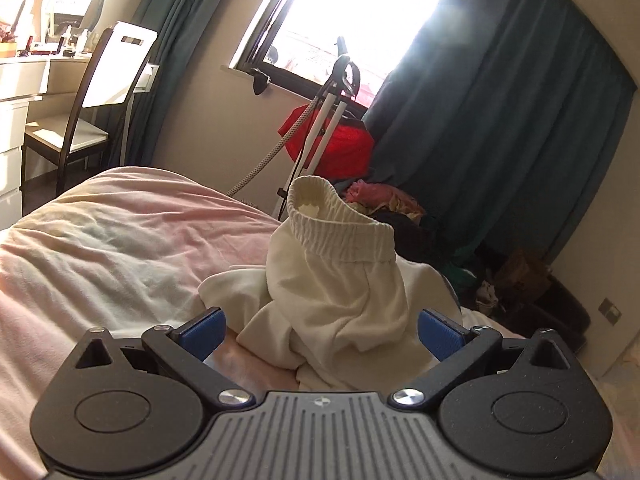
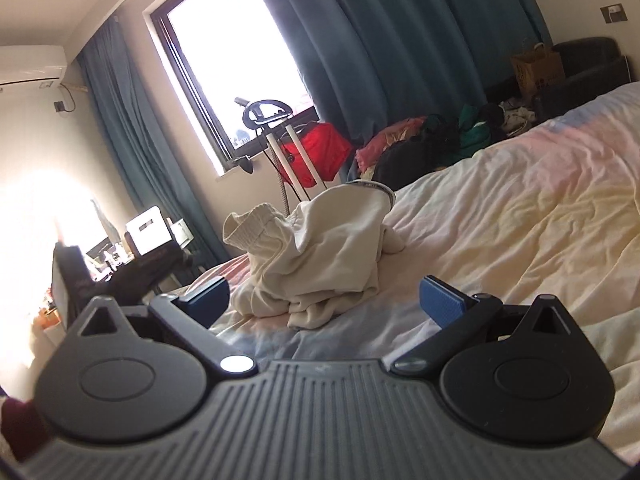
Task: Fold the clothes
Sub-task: 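Grasp the sweatpants waistband with the left gripper and lift it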
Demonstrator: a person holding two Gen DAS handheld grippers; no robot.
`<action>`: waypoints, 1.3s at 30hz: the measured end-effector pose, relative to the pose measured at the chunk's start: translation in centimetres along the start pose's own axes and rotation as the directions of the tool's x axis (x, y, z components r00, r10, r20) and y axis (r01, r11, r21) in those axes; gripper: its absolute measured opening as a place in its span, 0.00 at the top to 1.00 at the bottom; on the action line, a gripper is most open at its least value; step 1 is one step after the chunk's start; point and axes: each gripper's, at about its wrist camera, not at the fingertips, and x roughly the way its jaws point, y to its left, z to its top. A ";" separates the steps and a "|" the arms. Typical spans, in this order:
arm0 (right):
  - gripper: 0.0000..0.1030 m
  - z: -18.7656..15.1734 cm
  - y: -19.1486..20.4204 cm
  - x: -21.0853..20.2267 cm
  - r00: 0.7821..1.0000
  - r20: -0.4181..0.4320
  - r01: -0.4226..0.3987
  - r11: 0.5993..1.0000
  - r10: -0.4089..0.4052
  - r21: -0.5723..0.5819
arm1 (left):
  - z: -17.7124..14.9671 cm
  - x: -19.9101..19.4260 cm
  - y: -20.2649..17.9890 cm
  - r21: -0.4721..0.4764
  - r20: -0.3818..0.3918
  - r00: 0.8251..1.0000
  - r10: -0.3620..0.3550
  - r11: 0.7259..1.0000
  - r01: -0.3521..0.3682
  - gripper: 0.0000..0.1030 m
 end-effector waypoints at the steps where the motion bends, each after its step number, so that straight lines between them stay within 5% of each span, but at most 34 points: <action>1: 0.00 -0.2 -0.1 0.5 1.000 -0.012 0.000 1.000 0.000 0.001 | 1.0 1.5 -0.3 -0.029 0.000 1.000 -0.002 1.000 0.002 0.00; 6: 0.00 -1.1 -1.4 3.3 0.997 -0.065 0.042 0.999 -0.041 0.005 | 5.5 9.3 -2.5 -0.137 -0.042 0.999 0.004 0.991 -0.010 0.00; 9: 0.00 -1.6 -2.3 4.8 0.990 -0.066 0.119 0.992 -0.121 -0.040 | 7.5 13.2 -4.1 -0.150 -0.056 0.996 0.066 0.986 -0.074 0.01; 13: 0.00 -2.7 -3.7 7.3 0.968 -0.088 0.226 0.968 -0.236 -0.105 | 8.7 18.3 -5.4 -0.090 -0.141 0.961 0.239 0.963 -0.253 0.00; 16: 0.00 -3.5 -3.9 8.8 0.958 -0.100 0.250 0.954 -0.269 -0.164 | 8.8 21.3 -5.4 -0.049 -0.194 0.918 0.345 0.932 -0.360 0.03; 18: 0.00 -4.0 -3.5 9.4 0.958 -0.102 0.243 0.947 -0.269 -0.212 | 8.5 22.6 -4.7 -0.044 -0.230 0.890 0.394 0.909 -0.414 0.11; 20: 0.00 -4.4 -3.3 9.9 0.958 -0.096 0.238 0.938 -0.269 -0.251 | 8.5 22.8 -3.5 -0.096 -0.249 0.882 0.401 0.896 -0.434 0.29; 21: 0.00 -4.6 -3.2 10.2 0.956 -0.103 0.238 0.934 -0.273 -0.265 | 8.4 22.4 -2.9 -0.111 -0.242 0.884 0.400 0.894 -0.435 0.36; 23: 0.00 -4.9 -3.5 10.7 0.954 -0.116 0.239 0.936 -0.276 -0.259 | 8.5 21.2 -2.5 -0.108 -0.208 0.898 0.387 0.904 -0.414 0.77; 25: 0.00 -4.8 -3.9 10.8 0.956 -0.114 0.240 0.944 -0.270 -0.226 | 8.7 19.3 -2.6 -0.092 -0.164 0.918 0.360 0.921 -0.378 0.91; 32: 0.00 -3.3 -3.2 7.9 0.977 0.063 0.209 0.964 -0.202 -0.163 | 9.0 8.0 -6.5 0.071 -0.022 0.983 0.185 0.981 -0.183 0.95; 39: 0.00 -3.7 -2.1 5.9 0.985 0.074 0.169 0.972 -0.159 -0.161 | 2.3 -5.9 -6.1 0.181 -0.034 0.999 0.022 0.983 -0.015 0.96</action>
